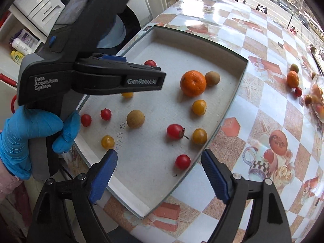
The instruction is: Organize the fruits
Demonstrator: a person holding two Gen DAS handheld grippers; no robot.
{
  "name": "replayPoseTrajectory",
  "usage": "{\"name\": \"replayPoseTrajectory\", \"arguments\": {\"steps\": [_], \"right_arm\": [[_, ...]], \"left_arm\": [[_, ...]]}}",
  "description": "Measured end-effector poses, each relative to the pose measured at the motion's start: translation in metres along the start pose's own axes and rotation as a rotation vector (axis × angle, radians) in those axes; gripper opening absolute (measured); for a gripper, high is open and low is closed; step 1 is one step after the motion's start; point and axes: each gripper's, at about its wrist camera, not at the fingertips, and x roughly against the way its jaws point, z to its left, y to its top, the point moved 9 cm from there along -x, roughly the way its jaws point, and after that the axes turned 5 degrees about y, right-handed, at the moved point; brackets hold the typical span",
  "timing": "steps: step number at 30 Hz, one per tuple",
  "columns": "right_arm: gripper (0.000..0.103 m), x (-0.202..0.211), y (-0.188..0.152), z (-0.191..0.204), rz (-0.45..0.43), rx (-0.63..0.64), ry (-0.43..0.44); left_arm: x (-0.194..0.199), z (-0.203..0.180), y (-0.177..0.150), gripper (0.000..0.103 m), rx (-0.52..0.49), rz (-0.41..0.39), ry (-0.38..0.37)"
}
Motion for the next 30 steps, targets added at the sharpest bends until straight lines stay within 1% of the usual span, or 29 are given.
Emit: {"name": "replayPoseTrajectory", "arguments": {"steps": [1,2,3,4,5,8,11,13,16,18,19,22,26,30], "right_arm": [[0.088,0.002,-0.002,-0.003,0.01,-0.02,-0.005],[0.091,0.005,-0.003,-0.006,0.017,-0.039,-0.011],[0.098,0.008,-0.005,-0.01,0.025,-0.057,-0.022],[0.102,0.013,-0.006,-0.014,0.03,-0.075,-0.034],[0.103,0.017,-0.008,-0.017,0.028,-0.093,-0.043],[0.103,0.026,-0.01,-0.029,0.029,-0.149,-0.075],[0.103,0.034,-0.009,-0.038,0.033,-0.208,-0.084],[0.103,0.04,-0.008,-0.043,0.038,-0.226,-0.102],[0.103,0.049,-0.006,-0.046,0.045,-0.231,-0.127],[0.103,0.057,-0.006,-0.043,0.046,-0.225,-0.135],[0.103,0.059,-0.005,-0.042,0.045,-0.221,-0.137],[0.103,0.061,-0.001,-0.035,0.045,-0.211,-0.151],[0.103,0.069,-0.004,-0.027,0.04,-0.196,-0.169],[0.103,0.075,-0.009,-0.019,0.041,-0.183,-0.18]], "left_arm": [[0.005,0.003,-0.002,0.094,0.009,-0.004,0.002],[0.012,0.005,-0.003,0.103,0.018,-0.017,0.008],[0.018,0.007,-0.005,0.103,0.02,-0.023,0.011],[0.024,0.009,-0.008,0.103,0.023,-0.023,0.013],[0.029,0.011,-0.012,0.103,0.029,-0.022,0.014],[0.043,0.016,-0.024,0.103,0.048,-0.007,0.024],[0.06,0.021,-0.037,0.103,0.056,-0.014,0.052],[0.073,0.023,-0.047,0.103,0.053,-0.023,0.076],[0.088,0.022,-0.063,0.103,0.027,0.0,0.105],[0.095,0.018,-0.077,0.102,0.022,0.033,0.083],[0.097,0.019,-0.084,0.102,0.021,0.057,0.088],[0.104,0.018,-0.102,0.102,0.032,0.099,0.058],[0.112,0.021,-0.115,0.102,0.027,0.115,0.065],[0.119,0.023,-0.12,0.102,0.038,0.122,0.062]]}}
